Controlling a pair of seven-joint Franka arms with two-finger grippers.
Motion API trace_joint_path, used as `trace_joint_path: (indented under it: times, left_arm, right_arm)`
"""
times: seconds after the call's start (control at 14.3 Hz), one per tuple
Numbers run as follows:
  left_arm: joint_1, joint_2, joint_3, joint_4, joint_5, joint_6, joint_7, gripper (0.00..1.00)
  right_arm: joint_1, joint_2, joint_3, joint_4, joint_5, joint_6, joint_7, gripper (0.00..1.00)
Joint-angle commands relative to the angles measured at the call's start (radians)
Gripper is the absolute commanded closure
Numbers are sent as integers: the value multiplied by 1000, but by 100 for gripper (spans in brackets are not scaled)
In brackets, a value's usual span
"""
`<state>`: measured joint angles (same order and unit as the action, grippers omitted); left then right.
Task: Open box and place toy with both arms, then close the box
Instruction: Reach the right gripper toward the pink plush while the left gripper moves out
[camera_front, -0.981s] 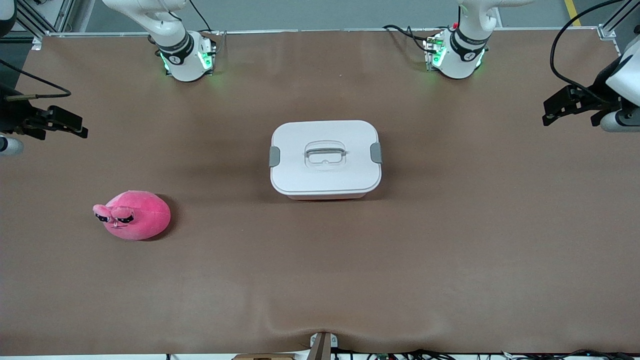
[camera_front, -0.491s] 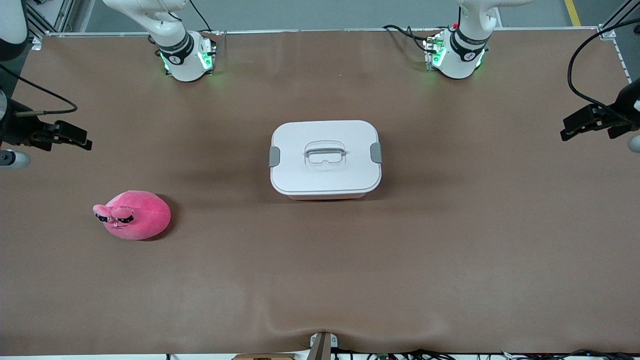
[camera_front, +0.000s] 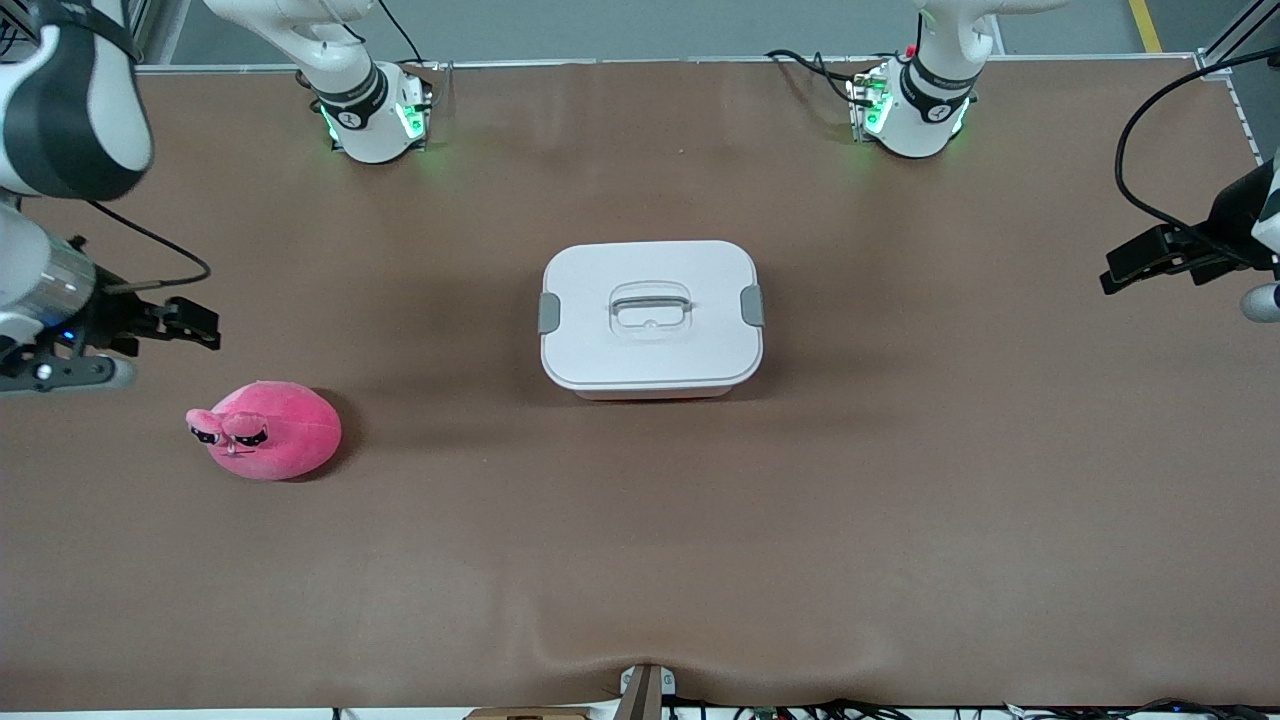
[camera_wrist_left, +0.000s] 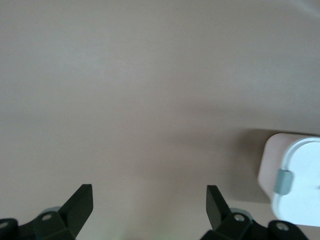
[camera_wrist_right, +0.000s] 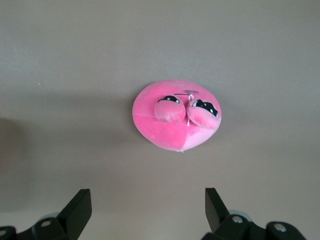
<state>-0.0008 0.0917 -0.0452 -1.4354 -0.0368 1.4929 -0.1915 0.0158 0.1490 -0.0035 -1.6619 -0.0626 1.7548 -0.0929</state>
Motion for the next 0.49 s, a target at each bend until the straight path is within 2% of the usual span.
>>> trace_joint_path:
  times: [0.0, 0.28, 0.42]
  left_arm:
    - [-4, 19, -5, 24, -40, -2, -98, 0]
    - [-71, 19, -12, 0, -43, -13, -362, 0]
    - [-100, 19, -13, -3, -43, -13, -439, 0]
  right_arm:
    - [-5, 15, -1, 2, -23, 20, -65, 0]
    - [0, 27, 0, -13, -16, 41, -74, 0]
    - [1, 29, 0, -56, -16, 107, -76, 0]
